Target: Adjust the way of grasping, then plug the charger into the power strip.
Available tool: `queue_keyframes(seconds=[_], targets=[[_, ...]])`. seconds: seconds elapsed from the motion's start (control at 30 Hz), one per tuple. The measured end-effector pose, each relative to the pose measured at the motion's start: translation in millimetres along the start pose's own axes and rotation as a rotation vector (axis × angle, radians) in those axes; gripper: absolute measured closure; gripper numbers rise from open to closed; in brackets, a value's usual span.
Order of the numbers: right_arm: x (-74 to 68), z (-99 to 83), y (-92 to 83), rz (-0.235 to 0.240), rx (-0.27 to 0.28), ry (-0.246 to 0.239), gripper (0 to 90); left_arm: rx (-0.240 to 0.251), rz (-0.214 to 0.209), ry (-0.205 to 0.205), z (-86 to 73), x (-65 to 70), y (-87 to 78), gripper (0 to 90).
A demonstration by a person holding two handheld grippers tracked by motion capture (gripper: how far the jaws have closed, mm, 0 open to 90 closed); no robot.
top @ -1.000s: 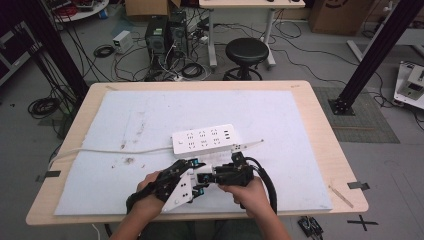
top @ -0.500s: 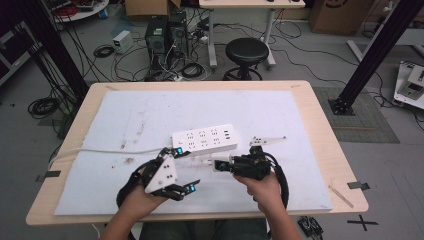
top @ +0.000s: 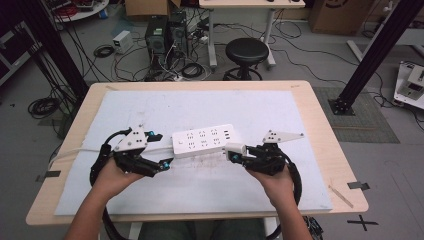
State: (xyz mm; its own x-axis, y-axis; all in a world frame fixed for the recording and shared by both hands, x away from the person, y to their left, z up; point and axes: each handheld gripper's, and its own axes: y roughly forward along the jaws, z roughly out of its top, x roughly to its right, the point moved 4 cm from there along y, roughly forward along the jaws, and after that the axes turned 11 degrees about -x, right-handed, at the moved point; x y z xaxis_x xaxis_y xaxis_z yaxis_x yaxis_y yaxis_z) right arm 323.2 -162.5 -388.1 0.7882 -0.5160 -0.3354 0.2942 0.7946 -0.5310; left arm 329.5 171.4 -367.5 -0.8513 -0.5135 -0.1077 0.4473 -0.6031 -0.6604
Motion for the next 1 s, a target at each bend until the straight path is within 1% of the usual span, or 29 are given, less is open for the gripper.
queue_keyframes(seconds=[0.13,0.23,0.27,0.3,0.37,0.4,0.43,0.47,0.5,0.53,0.6,0.63,0.67,0.7,0.73,0.77,0.8,0.83,0.87,0.9,0.93,0.97,1.0], targets=[[2.5,-3.8,-2.4,-0.047,-0.021,-0.019,63.1,-0.025,0.003,-0.003,-2.8,-7.0,-1.7,19.0],[3.2,-4.2,-3.5,-0.071,-0.026,-0.063,63.1,-0.020,0.007,-0.007,-2.2,-9.0,-1.7,19.0],[3.6,-3.6,-3.3,-0.072,-0.032,-0.075,63.1,-0.022,0.008,-0.007,-2.3,-9.9,-1.1,19.0],[3.6,-3.6,-3.3,-0.072,-0.032,-0.075,63.1,-0.022,0.008,-0.007,-2.3,-9.9,-1.1,19.0],[3.5,0.9,-1.1,-0.087,-0.024,-0.126,63.0,-0.027,0.014,-0.010,-3.4,-10.9,0.8,19.0],[3.2,2.9,0.2,-0.094,-0.018,-0.151,63.0,-0.032,0.015,-0.003,-4.2,-11.4,1.0,19.0],[3.1,4.9,1.9,-0.107,-0.016,-0.177,63.0,-0.032,0.013,-0.009,-4.7,-11.1,1.3,19.0],[2.5,6.6,3.6,-0.115,-0.014,-0.191,63.0,-0.033,0.012,-0.008,-5.7,-11.6,1.5,19.0],[2.0,8.8,5.8,-0.129,-0.013,-0.219,63.0,-0.031,0.012,-0.012,-6.8,-12.0,1.6,19.0],[1.7,12.1,9.2,-0.153,-0.015,-0.260,63.0,-0.034,0.013,-0.012,-7.7,-12.6,1.5,19.0],[1.2,16.8,13.8,-0.185,-0.028,-0.311,63.0,-0.034,0.014,-0.014,-9.9,-14.0,1.1,19.0],[1.2,16.8,13.8,-0.185,-0.028,-0.311,63.0,-0.034,0.014,-0.014,-9.9,-14.0,1.1,19.0],[2.4,26.1,21.8,-0.270,-0.084,-0.384,63.0,-0.036,0.020,-0.012,-12.9,-15.6,-0.9,19.0],[2.7,28.6,23.1,-0.285,-0.098,-0.393,63.0,-0.035,0.017,-0.013,-13.8,-15.9,-1.6,19.0],[2.7,28.6,23.1,-0.285,-0.098,-0.393,63.0,-0.035,0.017,-0.013,-13.8,-15.9,-1.6,19.0],[5.7,34.3,24.8,-0.305,-0.123,-0.400,63.0,-0.036,0.019,-0.010,-14.7,-16.7,-2.2,19.0],[5.7,34.3,24.8,-0.305,-0.123,-0.400,63.0,-0.037,0.018,-0.009,-15.5,-17.2,-2.6,19.0],[10.0,40.1,26.0,-0.336,-0.163,-0.422,63.0,-0.037,0.015,-0.009,-16.9,-17.9,-2.6,19.0],[10.0,40.1,26.0,-0.336,-0.163,-0.422,63.0,-0.037,0.015,-0.009,-16.9,-17.9,-2.6,19.0],[14.3,45.6,27.9,-0.348,-0.208,-0.453,63.0,-0.047,0.011,-0.008,-18.4,-18.4,-2.3,19.0],[15.9,47.2,28.6,-0.353,-0.229,-0.462,63.0,-0.047,0.011,-0.008,-18.4,-18.4,-2.3,19.0],[15.9,47.2,28.6,-0.353,-0.229,-0.462,63.0,-0.056,0.003,-0.006,-19.6,-18.8,-1.7,19.0],[18.7,50.3,29.8,-0.363,-0.262,-0.479,63.0,-0.067,-0.001,0.000,-20.5,-19.4,-1.3,19.0]])
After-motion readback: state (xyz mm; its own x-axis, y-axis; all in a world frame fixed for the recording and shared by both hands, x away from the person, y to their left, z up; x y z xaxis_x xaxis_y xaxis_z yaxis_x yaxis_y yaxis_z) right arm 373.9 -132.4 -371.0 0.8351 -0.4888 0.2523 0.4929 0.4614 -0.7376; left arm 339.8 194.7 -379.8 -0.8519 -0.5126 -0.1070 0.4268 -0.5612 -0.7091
